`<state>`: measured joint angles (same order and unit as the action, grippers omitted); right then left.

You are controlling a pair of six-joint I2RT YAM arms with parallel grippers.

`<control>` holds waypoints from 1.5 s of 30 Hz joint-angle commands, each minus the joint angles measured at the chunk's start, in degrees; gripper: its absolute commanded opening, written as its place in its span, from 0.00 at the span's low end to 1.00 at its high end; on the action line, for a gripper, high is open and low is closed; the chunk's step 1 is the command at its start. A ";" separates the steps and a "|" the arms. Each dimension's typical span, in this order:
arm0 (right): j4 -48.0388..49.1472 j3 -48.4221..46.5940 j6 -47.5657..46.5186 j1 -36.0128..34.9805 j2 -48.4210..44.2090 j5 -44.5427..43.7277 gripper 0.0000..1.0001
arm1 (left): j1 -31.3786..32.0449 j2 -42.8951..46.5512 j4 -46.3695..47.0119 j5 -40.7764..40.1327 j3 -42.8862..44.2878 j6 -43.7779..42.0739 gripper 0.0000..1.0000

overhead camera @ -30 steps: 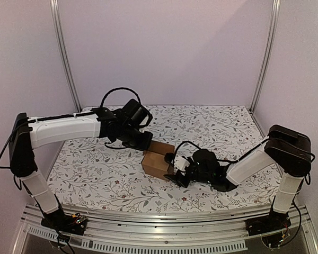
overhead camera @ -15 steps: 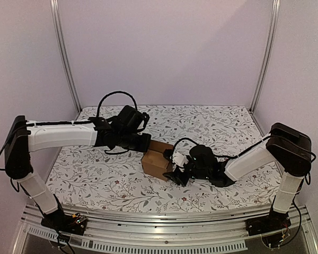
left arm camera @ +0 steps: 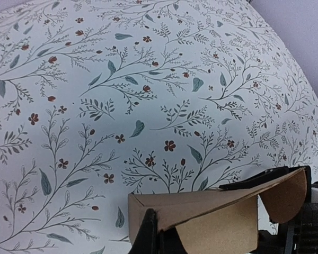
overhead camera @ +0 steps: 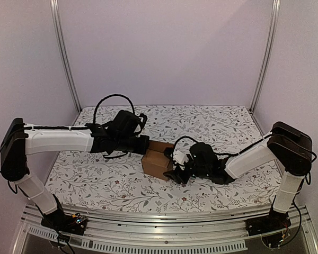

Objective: Fold the paper box

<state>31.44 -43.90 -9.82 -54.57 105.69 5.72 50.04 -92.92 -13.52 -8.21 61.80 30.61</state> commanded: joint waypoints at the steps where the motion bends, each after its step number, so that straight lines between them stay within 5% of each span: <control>1: -7.87 -0.88 3.94 0.84 0.76 0.71 0.60 | 3.66 -3.34 -9.66 11.05 -4.52 1.48 0.00; 9: -8.75 -0.04 5.03 1.99 -5.58 -0.17 0.82 | 3.66 -1.89 -10.94 9.16 -3.94 0.91 0.00; 11: -9.00 0.65 5.29 2.53 -7.90 -0.92 0.97 | 3.66 -1.61 -11.64 8.61 -3.65 0.67 0.00; 18: -12.60 3.44 5.39 3.63 -17.30 -1.88 0.99 | 3.66 -1.21 -13.44 6.61 -2.27 0.32 0.00; 27: -23.12 3.09 10.64 3.60 -32.77 -16.77 0.99 | 3.75 -1.63 -14.37 6.24 -0.19 0.44 0.00; 30: -26.72 1.10 11.54 3.62 -36.14 -11.48 0.99 | 3.79 -2.16 -15.06 5.85 0.85 0.98 0.00; 36: -30.67 -3.36 13.47 0.36 -36.97 -7.30 0.83 | 3.82 -3.81 -15.37 6.24 3.09 1.77 0.00; 45: -31.44 -7.70 18.02 -3.08 -28.39 -7.93 0.21 | 4.62 -6.34 -16.72 6.04 6.75 1.20 0.00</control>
<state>2.57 -50.28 5.04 -57.63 72.99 -1.45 53.28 -95.79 -22.63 -3.09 68.90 31.86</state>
